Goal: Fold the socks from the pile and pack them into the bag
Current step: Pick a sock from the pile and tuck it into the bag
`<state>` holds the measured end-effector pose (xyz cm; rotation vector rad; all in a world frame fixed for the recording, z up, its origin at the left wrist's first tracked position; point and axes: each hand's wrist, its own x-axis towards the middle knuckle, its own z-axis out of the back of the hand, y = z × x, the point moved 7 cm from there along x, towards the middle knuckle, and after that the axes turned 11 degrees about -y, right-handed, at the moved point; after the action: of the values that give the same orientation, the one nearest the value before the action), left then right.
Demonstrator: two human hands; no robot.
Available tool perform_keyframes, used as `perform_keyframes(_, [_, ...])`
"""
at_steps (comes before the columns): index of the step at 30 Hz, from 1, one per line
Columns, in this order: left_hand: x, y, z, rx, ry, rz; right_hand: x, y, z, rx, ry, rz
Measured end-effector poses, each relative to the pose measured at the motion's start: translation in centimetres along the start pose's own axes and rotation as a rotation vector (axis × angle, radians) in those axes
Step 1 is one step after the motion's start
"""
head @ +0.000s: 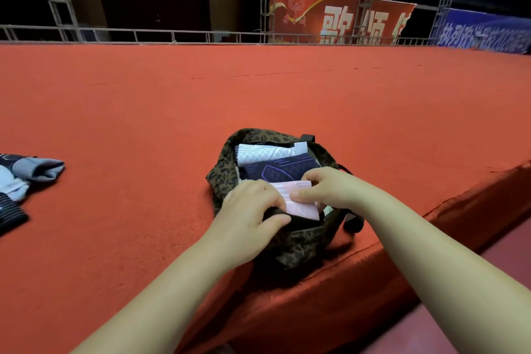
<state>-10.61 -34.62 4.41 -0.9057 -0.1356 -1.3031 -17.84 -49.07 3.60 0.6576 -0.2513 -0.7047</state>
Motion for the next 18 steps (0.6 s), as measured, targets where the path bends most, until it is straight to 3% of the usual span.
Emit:
perform_keyframes(2, [0.3,0.5,-0.1,-0.042,-0.002,0.071,-0.5,0.0,1.3,0.012,-0.113,0.006])
perform_keyframes(5, [1.1,1.7,-0.3,-0.08,0.007,0.206,-2.7,0.7,3.1,0.082,-0.409,0.159])
perform_keyframes(7, [1.7,1.7,-0.1,-0.055,-0.014,0.216,-4.1,1.1,1.9,0.185,-0.339,0.218])
perform_keyframes(9, [1.9,1.4,-0.1,-0.047,-0.015,0.218,-4.3,0.6,-0.3,0.102,-0.215,0.225])
perform_keyframes(15, [2.3,1.8,-0.7,-0.066,0.079,0.31,-3.8,-0.3,1.6,0.146,-0.231,0.22])
perform_keyframes(18, [2.7,1.3,-1.1,-0.07,0.146,0.319,-3.2,-0.3,3.3,0.022,-0.226,0.248])
